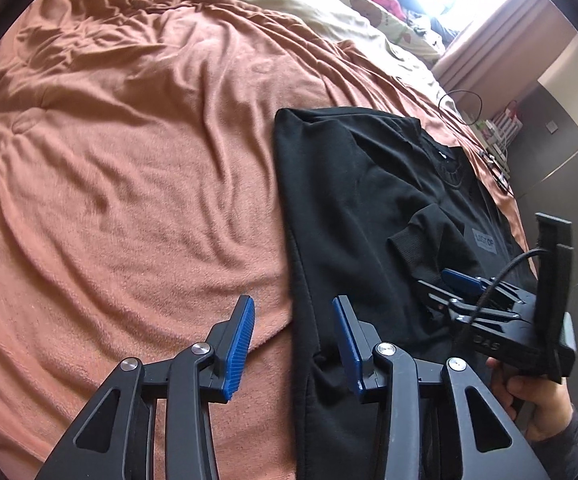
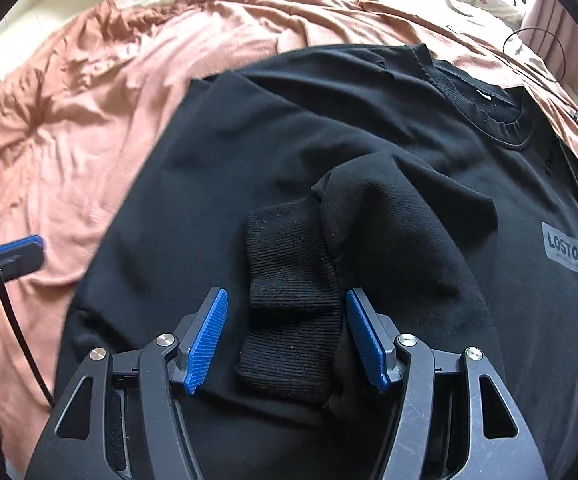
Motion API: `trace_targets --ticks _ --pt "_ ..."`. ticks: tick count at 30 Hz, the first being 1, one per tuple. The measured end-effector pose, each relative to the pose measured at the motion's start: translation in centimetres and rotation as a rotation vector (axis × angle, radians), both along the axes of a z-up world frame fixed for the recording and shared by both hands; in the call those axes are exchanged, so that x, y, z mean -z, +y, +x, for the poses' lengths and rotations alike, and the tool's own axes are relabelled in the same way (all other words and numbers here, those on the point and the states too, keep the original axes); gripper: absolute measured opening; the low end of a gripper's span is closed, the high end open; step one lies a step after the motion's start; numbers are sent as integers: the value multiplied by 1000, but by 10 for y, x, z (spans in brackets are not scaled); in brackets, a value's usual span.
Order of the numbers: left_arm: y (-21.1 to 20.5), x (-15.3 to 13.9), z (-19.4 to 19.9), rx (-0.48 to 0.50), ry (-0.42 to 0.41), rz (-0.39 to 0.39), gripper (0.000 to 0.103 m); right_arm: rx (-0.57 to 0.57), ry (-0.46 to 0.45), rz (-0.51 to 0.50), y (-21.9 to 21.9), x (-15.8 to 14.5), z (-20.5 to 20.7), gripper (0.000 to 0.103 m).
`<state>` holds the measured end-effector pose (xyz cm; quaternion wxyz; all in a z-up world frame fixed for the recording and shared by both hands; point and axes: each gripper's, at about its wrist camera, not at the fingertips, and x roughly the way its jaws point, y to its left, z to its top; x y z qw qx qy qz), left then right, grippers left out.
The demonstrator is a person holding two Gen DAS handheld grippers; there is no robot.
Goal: Fold small clothes
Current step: 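Grasp the folded sleeve's ribbed cuff with the right gripper, then lift the cuff with the right gripper and lay it back down, opening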
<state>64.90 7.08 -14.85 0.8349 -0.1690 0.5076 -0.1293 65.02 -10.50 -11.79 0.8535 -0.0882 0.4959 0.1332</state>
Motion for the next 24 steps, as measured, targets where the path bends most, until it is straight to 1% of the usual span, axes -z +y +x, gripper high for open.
trace_targets --ticks 2,5,6,7,8,9,10,11,12,13,16,18,24 --pt "3 1 -2 -20 10 -5 43 -8 -11 -35 3 5 -2 60" --pt "8 0 -8 -41 12 0 42 -4 -29 -43 5 10 1 60" --pt "9 0 -10 -44 7 2 42 -2 -35 -49 5 11 1 56" --pt "10 0 -11 -46 4 0 42 -2 -40 -58 5 10 0 50" --pt "11 1 -11 -49 7 -3 42 -5 -43 -65 5 9 0 46" --pt "11 3 -12 -53 15 -7 42 -6 -41 -63 4 8 0 39" --pt "11 4 -11 -54 21 -8 42 -6 -39 -62 0 7 0 29" --pt "11 5 -12 -53 23 -6 42 -6 -38 -59 -2 5 1 24" --pt "10 5 -12 -51 23 -1 42 -7 -35 -50 -6 3 1 17" --pt "9 5 -12 -49 23 3 42 -7 -27 -26 -12 0 0 14" --pt "6 4 -12 -47 26 4 42 20 -6 67 -35 -12 -3 10" --pt "3 2 -14 -45 26 0 42 22 -3 116 -47 -20 -6 9" --pt "-11 -5 -12 -32 15 17 42 48 -25 202 -100 -45 -16 9"
